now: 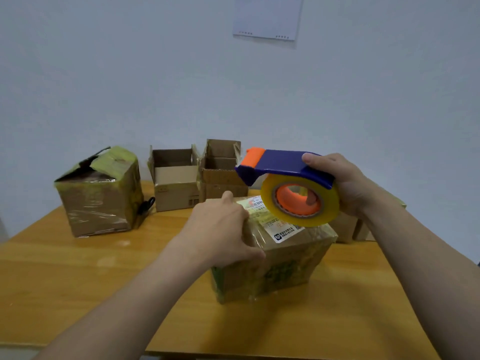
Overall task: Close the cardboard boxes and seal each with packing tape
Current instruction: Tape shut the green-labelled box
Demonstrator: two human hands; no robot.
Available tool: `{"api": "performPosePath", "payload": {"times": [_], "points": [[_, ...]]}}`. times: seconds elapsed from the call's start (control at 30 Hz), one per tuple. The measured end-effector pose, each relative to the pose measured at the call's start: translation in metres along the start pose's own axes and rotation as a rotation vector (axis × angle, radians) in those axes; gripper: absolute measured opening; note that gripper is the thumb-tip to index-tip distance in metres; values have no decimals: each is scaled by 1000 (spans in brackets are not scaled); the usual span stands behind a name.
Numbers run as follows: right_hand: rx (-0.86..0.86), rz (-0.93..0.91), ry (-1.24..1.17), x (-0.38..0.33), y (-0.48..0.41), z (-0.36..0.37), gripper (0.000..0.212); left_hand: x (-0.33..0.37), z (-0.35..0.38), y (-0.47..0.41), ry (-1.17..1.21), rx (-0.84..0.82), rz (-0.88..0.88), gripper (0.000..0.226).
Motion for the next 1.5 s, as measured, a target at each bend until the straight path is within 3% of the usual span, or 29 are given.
{"api": "performPosePath", "payload": {"times": [0.07, 0.17, 0.33, 0.5, 0.7, 0.87, 0.9, 0.97, 1.03, 1.07, 1.17, 1.23, 1.3, 1.5], "points": [[-47, 22, 95, 5, -8, 4, 51, -10, 5, -9, 59, -9, 6, 93], [-52, 61, 120, 13, -16, 6, 51, -34, 21, -19, 232, -75, -10, 98], [-106, 102, 101, 16, -19, 4, 51, -51, 53, -16, 679, -178, -7, 83], [-235, 219, -11, 22, -6, 5, 59, -54, 49, -17, 742, -121, 90, 76], [-174, 44, -6, 2, -17, 14, 31, -48, 42, -3, 788, -203, 207, 73], [-229, 61, -91, 17, -20, 17, 26, -53, 46, 9, 860, -291, 196, 70], [-229, 87, -159, 22, -18, 15, 28, -56, 46, 8, 934, -264, 166, 62], [-219, 120, -265, 30, -14, 10, 37, -70, 36, 3, 1035, -27, 36, 39], [-242, 87, -249, 31, -11, 9, 56, -86, 20, 2, 1106, 239, -145, 16], [-255, 69, -214, 30, -11, 10, 61, -89, 15, 1, 1203, 255, -216, 15], [-247, 21, -128, 25, -14, 11, 61, -65, 14, -3, 1650, -125, -308, 28], [-221, -9, -77, 23, -15, 9, 59, -44, 15, 0, 1817, -333, -335, 32], [-211, -19, -49, 23, -14, 8, 54, -31, 18, 1, 1923, -415, -334, 32], [-201, -44, -18, 23, -8, 4, 83, -25, 26, -3, 2010, -428, -331, 20]]}}
Point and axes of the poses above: each hand's wrist, its own y-axis away from the middle knuckle, its own z-axis out of the palm, x = y × z, the point moved 7 cm from there along -y, towards the middle knuckle, and after that the axes turned 9 degrees about -z, right-handed, at the moved point
